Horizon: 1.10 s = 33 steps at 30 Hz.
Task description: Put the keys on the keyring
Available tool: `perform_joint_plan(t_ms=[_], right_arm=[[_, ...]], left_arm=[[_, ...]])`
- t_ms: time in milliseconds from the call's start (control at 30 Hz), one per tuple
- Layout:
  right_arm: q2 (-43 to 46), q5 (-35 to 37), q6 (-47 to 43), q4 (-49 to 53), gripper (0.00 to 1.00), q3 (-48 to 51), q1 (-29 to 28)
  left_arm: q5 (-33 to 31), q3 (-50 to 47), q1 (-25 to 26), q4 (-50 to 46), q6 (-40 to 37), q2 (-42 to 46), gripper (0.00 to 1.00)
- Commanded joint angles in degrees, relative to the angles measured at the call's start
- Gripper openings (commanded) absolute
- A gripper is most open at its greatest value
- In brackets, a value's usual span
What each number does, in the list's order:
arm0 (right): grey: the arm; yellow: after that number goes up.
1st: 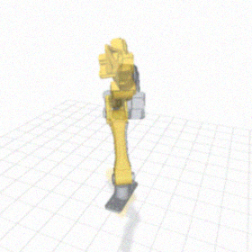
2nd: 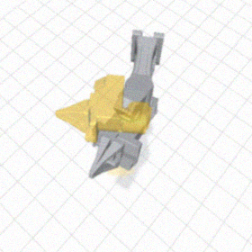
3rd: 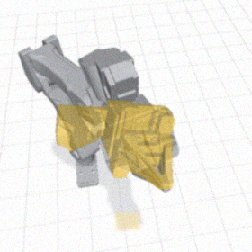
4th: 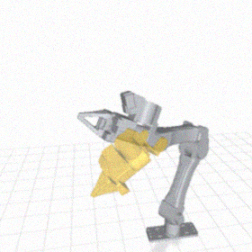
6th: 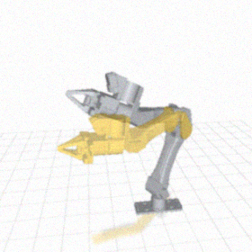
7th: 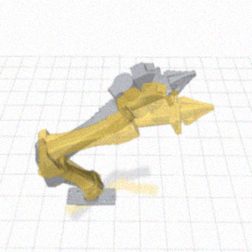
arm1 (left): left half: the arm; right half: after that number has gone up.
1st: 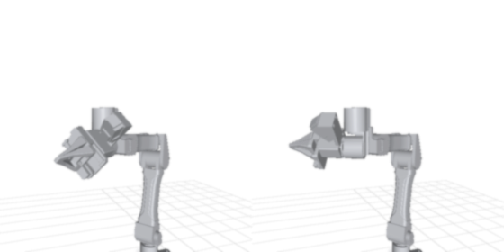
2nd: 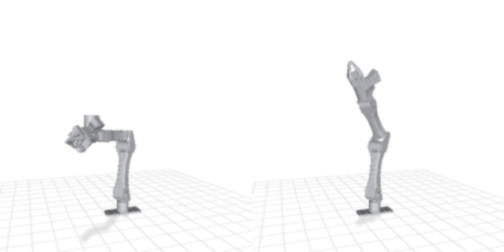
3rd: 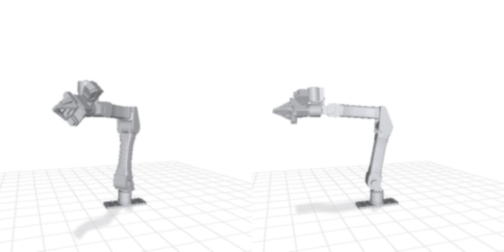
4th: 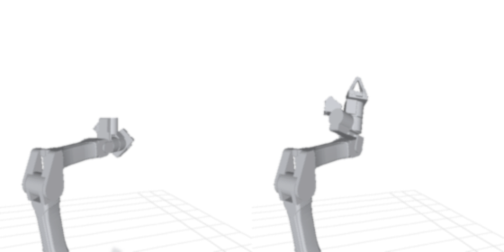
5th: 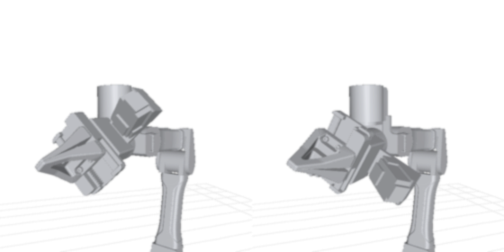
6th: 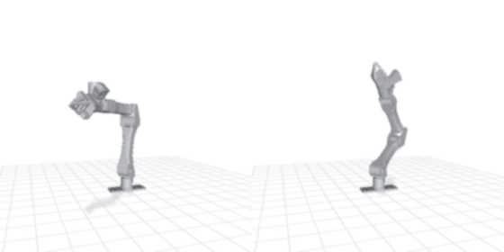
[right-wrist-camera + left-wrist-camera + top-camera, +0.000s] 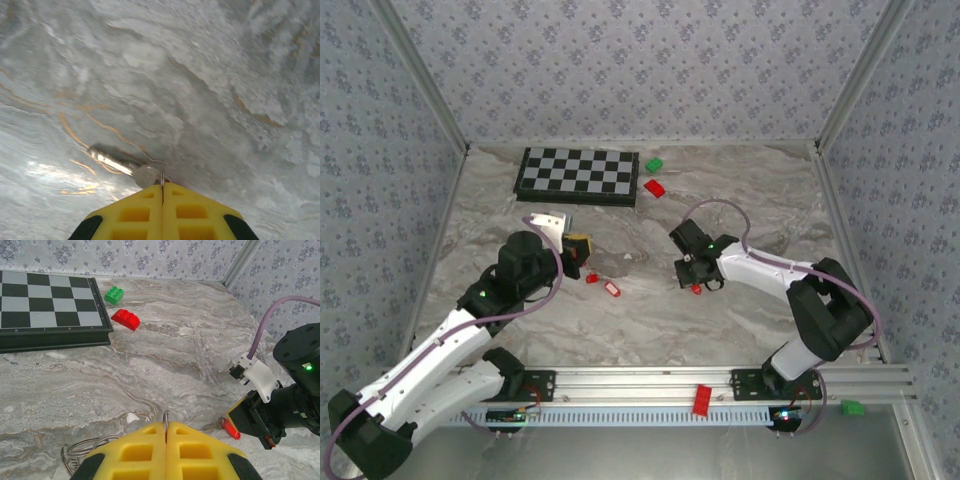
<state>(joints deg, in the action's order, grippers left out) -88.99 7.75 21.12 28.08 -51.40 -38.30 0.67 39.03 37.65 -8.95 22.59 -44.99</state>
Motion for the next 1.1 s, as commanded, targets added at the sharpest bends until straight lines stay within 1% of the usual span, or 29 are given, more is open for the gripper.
perform_joint_plan(t_ms=[0, 200, 367, 467, 633, 767, 933, 1067], right_arm=[[1.40, -0.26, 1.20, 0.41, 0.05, 1.45, 0.40], [2.45, -4.05, 1.64, -2.00, 0.05, 3.68, 2.87], [1.35, -5.67, 1.48, -2.78, 0.05, 3.89, 4.45], [0.42, -5.99, 1.46, -2.74, 0.07, 3.80, 5.05], [0.03, -6.08, 1.49, -2.85, 0.14, 3.82, 5.68], [-0.60, -6.08, 1.47, -2.67, 0.14, 3.67, 5.91], [-1.01, -6.16, 1.39, -3.14, 0.17, 3.40, 6.10], [-1.87, -6.59, 1.15, -2.76, 0.17, 2.64, 6.33]], left_arm=[[0.83, 0.40, 0.36, 2.89, 0.71, 1.37, 0.00], [0.90, 0.43, 0.32, 2.89, 0.70, 1.38, 0.00], [0.90, 0.35, 0.33, 2.84, 0.70, 1.64, 0.00], [0.90, 0.36, 0.32, 2.80, 0.70, 1.60, 0.00], [0.83, 0.30, 0.32, 2.91, 0.62, 1.60, 0.00], [0.83, 0.29, 0.36, 2.88, 0.62, 1.50, 0.00], [0.83, 0.33, 0.36, 2.97, 0.61, 1.51, 0.00], [0.83, 0.27, 0.33, 2.89, 0.68, 1.49, 0.00]])
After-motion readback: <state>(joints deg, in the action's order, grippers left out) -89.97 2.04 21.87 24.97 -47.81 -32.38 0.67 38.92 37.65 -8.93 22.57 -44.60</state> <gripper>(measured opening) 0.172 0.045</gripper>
